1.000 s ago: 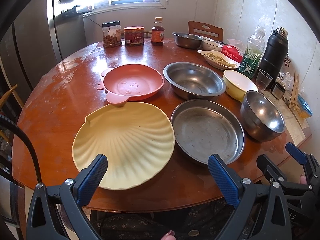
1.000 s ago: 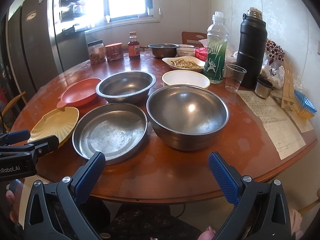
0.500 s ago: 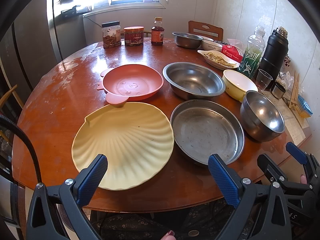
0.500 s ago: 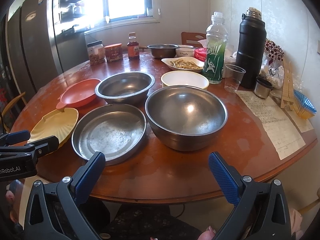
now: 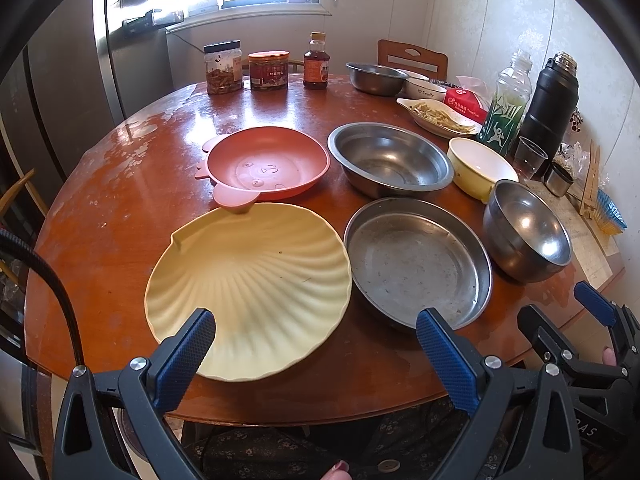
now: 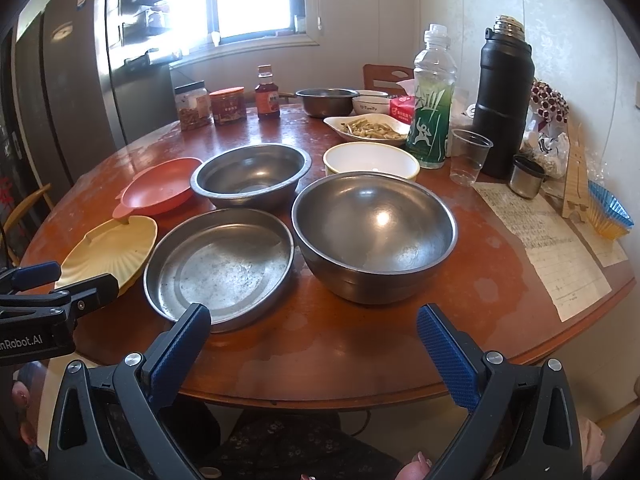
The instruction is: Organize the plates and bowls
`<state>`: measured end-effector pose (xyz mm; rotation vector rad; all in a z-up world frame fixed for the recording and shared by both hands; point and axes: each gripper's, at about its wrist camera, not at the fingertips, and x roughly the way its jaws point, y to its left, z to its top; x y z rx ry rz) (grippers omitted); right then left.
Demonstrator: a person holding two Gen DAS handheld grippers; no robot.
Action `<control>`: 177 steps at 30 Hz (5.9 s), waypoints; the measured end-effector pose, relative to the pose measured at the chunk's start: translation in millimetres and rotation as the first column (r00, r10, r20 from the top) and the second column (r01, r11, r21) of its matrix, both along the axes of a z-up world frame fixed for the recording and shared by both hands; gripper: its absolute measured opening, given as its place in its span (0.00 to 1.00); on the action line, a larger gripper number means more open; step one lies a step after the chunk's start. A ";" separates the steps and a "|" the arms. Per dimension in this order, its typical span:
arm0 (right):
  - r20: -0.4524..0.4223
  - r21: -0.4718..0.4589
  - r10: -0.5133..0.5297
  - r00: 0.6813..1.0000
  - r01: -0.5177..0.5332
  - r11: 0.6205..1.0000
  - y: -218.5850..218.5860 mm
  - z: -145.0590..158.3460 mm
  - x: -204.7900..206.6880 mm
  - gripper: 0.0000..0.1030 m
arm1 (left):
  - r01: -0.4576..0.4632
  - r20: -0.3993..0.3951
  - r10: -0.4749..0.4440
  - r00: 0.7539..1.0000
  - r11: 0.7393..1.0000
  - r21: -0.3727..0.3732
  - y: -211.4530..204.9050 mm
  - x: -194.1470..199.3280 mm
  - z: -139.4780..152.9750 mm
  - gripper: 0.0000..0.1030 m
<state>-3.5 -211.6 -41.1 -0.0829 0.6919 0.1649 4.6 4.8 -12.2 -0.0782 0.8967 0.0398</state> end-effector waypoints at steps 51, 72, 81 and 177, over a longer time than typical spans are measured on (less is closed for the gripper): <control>-0.168 -0.084 0.524 0.835 -0.542 0.836 183.7 0.0 90.5 0.92 | -0.296 -0.148 0.281 0.948 0.950 -0.094 139.6 -4.1 -32.3 0.98; -0.318 -0.043 0.530 0.786 -0.571 0.820 197.3 -30.6 112.8 0.24 | -0.213 -0.150 0.188 0.971 0.961 -0.179 141.5 12.9 -38.2 0.16; -0.311 0.045 0.584 0.750 -0.602 0.797 221.7 -26.6 94.9 0.24 | -0.291 -0.110 0.277 0.955 0.946 -0.142 181.8 2.3 -27.7 0.16; -0.140 0.151 0.398 0.907 -0.378 0.913 191.0 10.3 133.7 0.41 | -0.100 -0.085 0.087 0.993 0.980 -0.170 168.5 118.9 21.4 0.22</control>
